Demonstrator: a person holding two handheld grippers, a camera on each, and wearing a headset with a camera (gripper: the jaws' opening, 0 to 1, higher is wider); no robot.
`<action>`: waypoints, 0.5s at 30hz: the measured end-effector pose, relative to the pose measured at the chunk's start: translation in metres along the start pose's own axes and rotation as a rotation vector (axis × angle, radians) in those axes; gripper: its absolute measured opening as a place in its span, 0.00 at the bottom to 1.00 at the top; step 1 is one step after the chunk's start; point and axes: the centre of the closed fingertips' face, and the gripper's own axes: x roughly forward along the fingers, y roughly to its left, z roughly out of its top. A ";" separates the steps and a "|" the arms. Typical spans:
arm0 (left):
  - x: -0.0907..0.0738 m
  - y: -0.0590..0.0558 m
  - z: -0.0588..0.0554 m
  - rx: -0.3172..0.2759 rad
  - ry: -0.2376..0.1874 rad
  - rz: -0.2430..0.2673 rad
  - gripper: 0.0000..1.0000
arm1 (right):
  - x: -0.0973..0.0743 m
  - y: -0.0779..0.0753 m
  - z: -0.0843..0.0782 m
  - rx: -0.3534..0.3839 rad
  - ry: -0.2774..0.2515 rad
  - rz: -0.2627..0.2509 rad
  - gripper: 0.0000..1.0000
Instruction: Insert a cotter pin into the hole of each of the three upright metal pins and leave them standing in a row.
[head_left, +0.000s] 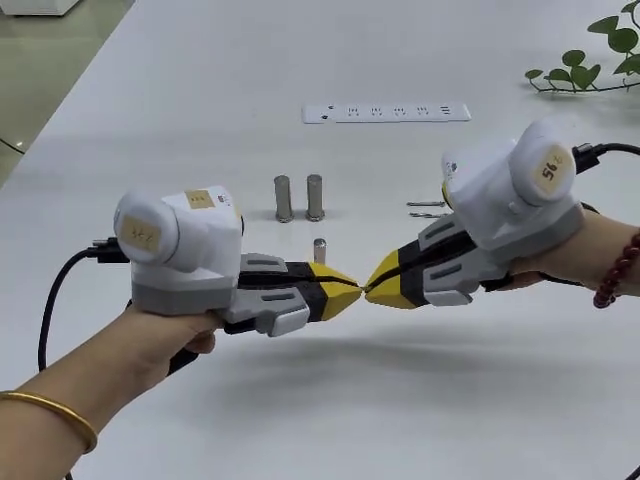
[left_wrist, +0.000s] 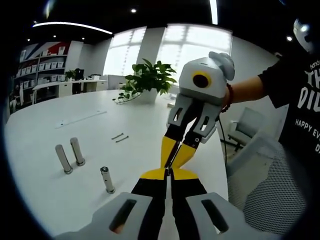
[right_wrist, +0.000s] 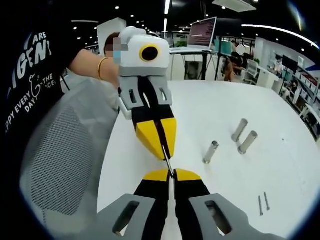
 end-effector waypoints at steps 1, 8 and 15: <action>0.000 0.001 0.000 0.002 -0.001 0.005 0.00 | 0.000 0.000 0.000 -0.004 0.002 0.000 0.00; 0.001 0.008 -0.001 0.021 0.003 0.045 0.02 | 0.000 -0.003 -0.003 -0.047 0.041 -0.014 0.00; 0.001 0.022 -0.010 0.051 0.026 0.139 0.09 | 0.000 -0.018 -0.007 -0.055 0.061 -0.060 0.00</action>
